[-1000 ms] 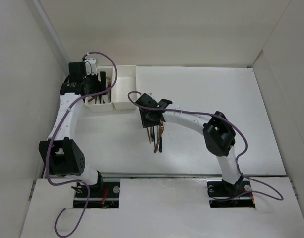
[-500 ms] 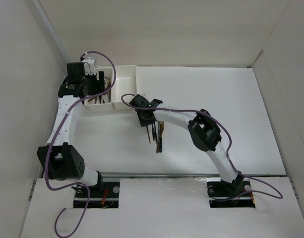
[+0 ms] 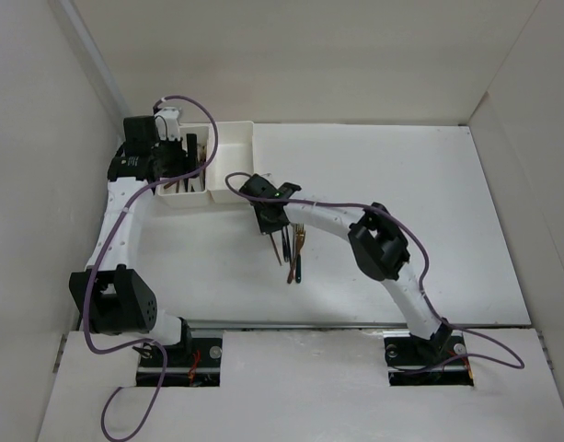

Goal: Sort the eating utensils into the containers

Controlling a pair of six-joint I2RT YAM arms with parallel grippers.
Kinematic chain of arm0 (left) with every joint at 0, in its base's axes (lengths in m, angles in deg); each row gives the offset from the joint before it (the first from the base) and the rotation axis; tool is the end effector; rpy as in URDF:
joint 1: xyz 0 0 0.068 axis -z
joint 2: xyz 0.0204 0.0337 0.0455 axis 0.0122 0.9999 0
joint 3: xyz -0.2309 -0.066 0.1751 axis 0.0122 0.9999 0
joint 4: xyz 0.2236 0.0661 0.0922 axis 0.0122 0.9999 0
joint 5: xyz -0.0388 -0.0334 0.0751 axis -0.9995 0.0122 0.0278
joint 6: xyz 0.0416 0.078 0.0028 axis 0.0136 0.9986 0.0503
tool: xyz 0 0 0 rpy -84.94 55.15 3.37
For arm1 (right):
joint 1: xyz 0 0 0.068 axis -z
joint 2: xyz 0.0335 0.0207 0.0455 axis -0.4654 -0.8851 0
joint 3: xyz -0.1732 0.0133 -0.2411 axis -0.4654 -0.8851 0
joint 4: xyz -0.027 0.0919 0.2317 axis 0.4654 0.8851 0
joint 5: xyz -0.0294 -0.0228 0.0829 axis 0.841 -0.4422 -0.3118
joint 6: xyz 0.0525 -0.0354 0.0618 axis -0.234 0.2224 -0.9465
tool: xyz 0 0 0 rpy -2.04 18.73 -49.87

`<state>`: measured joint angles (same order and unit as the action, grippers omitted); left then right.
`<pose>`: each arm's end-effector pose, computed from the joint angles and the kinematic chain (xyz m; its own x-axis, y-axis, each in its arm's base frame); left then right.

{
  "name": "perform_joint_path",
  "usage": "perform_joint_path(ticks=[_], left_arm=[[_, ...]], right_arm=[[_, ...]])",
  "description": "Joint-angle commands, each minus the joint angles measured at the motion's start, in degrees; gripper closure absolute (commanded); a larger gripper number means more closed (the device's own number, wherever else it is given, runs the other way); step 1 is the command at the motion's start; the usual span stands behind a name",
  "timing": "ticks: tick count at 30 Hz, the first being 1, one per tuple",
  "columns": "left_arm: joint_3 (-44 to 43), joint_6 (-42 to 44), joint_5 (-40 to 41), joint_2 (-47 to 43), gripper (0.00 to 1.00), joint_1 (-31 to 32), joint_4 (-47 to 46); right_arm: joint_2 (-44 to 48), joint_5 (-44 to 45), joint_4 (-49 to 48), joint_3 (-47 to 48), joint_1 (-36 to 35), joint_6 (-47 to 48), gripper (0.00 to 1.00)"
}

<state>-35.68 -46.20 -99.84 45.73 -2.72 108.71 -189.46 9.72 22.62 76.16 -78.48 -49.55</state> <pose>0.3506 -0.0048 0.3762 -0.4805 0.1098 -0.8701 0.2199 0.9755 0.0016 0.3456 0.3913 0.1597 -0.8242 -0.2780 -0.4933 -0.3237 0.9461 0.0076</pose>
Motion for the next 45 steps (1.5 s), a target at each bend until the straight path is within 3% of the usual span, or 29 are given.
perform_joint_path(ticks=[1, 5, 10, 12, 17, 21, 30, 31, 34, 36, 37, 38, 40, 44, 45], left_arm=[[0.00, 2.11, -7.64, -1.97, 0.28, -0.26, 1.23], [-0.70, 4.48, -15.29, -1.97, 0.28, -0.26, 2.38], [-2.90, 5.20, -20.23, -1.44, 0.26, 0.26, 4.49], [-3.43, 4.32, -18.22, -1.44, 0.26, 0.26, 4.49], [-3.43, 2.73, -4.26, -1.44, 0.26, -0.26, 3.08], [-2.37, 2.73, -1.95, -1.44, 0.26, -0.26, 2.56], [-1.85, 2.20, 1.92, -0.30, 0.26, -0.79, 2.56], [-1.85, 2.20, 1.92, -0.30, 0.26, -1.40, 2.56], [-1.85, 2.20, 0.78, 0.23, 0.26, -1.93, 2.56], [-2.37, 2.20, 0.78, 0.23, 0.26, -2.46, 2.56], [-2.37, 2.20, 0.26, 0.23, 0.26, -2.46, 2.56], [-2.37, 2.20, 0.25, 0.23, 0.26, -2.46, 2.56], [-2.90, 2.20, 0.25, 0.23, 0.25, -2.46, 2.56], [-2.90, 1.68, 0.87, -0.99, 0.25, -2.99, 2.56], [-2.90, 1.68, 1.65, -1.00, 0.25, -3.68, 2.56]], right_arm=[[8.21, 0.97, -6.72, -1.85, -0.15, -2.12, 1.00], [17.96, 4.83, -14.82, -3.79, -0.15, -5.54, 1.00], [17.73, 10.36, -23.62, 1.90, -0.15, -3.97, 1.00], [13.18, 12.12, -26.43, 8.05, -0.15, -2.74, 1.00], [0.08, 14.42, -30.83, 22.99, 0.90, 1.57, 1.00], [-8.46, 15.56, -34.88, 32.48, 2.92, 2.72, 1.00], [-14.01, 9.06, -37.86, 31.02, 4.07, 7.46, 0.99], [-14.01, 7.66, -37.86, 30.31, 4.07, 7.46, 0.88], [-13.39, 5.37, -36.46, 30.31, 4.07, 7.98, 0.84], [-13.39, 4.75, -35.15, 31.88, 4.07, 7.99, 0.71], [-12.70, 4.14, -34.53, 31.89, 4.07, 7.99, 0.58], [-11.91, 3.61, -34.00, 32.50, 4.07, 7.99, 0.30], [-7.71, 3.60, -32.51, 31.37, 4.07, 7.99, 0.10], [6.09, 7.81, -28.74, 20.50, 4.07, 6.95, 0.05], [9.34, 9.48, -27.42, 17.07, 4.07, 6.41, 0.13]])
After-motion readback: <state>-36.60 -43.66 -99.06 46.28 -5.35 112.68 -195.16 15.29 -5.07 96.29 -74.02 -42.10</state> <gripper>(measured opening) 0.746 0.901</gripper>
